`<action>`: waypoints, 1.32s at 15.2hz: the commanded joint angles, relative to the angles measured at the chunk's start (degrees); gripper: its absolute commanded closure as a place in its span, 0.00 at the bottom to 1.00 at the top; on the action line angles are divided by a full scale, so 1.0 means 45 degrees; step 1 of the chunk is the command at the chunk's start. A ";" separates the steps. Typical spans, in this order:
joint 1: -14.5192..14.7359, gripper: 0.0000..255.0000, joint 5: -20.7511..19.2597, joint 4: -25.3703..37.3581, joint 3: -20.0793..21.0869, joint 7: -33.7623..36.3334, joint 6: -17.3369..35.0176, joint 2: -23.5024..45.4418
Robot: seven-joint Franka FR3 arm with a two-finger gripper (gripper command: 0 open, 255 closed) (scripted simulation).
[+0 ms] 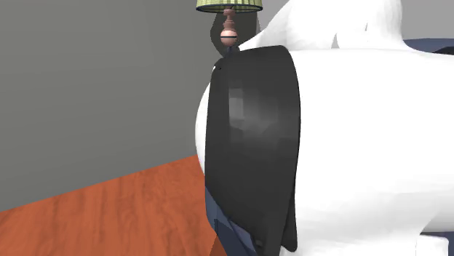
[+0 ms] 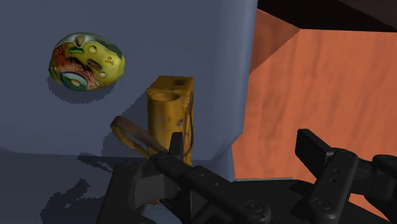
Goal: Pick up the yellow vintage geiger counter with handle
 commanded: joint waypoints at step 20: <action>0.0024 1.00 0.1589 0.2351 -0.0855 -0.3747 0.2543 0.5625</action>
